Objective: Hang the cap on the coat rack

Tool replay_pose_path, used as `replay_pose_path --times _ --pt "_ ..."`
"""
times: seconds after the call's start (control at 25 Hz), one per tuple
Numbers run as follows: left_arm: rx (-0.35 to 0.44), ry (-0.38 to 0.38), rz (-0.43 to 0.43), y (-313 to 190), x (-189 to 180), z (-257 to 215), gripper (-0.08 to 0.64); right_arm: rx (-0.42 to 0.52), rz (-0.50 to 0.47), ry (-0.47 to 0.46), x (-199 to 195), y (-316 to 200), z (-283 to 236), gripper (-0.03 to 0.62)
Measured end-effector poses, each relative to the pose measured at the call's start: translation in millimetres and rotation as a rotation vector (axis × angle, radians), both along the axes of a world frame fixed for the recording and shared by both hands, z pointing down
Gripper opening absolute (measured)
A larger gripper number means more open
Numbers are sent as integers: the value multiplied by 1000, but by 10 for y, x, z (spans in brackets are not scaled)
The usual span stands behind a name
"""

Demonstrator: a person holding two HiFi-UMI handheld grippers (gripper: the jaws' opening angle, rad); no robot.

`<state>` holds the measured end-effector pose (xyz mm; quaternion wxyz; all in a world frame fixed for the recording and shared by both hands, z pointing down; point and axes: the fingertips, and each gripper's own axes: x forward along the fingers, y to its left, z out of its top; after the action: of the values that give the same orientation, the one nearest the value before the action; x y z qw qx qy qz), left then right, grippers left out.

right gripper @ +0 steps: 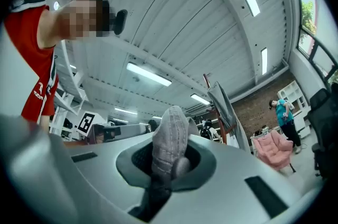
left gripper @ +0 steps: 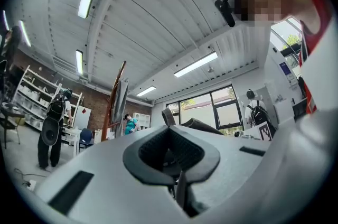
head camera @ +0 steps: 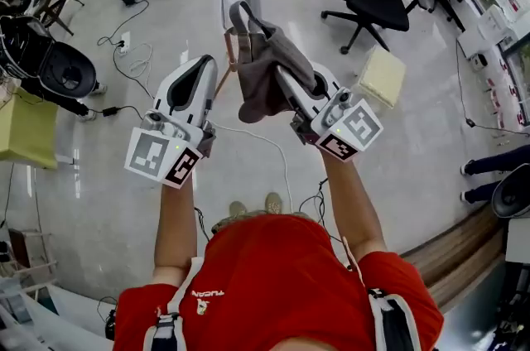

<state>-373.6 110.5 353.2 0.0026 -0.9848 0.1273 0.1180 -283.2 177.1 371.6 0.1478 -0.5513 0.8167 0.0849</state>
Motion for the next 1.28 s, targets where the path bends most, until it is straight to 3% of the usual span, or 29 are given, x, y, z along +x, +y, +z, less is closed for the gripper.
replay_pose_path --times 0.36,0.6,0.88,1.28 --pt "38 11 -24 51 655 -283 9 53 -44 15 689 154 -158 38" --pt "66 -2 -62 -155 1076 -486 9 75 -69 34 1071 -28 -311 38" --pt "71 19 -126 -888 1569 -739 9 75 -120 43 1735 -771 -660 38" --pt "130 111 -252 -2322 2191 -1541 9 139 -252 98 2718 -2245 -1552 38"
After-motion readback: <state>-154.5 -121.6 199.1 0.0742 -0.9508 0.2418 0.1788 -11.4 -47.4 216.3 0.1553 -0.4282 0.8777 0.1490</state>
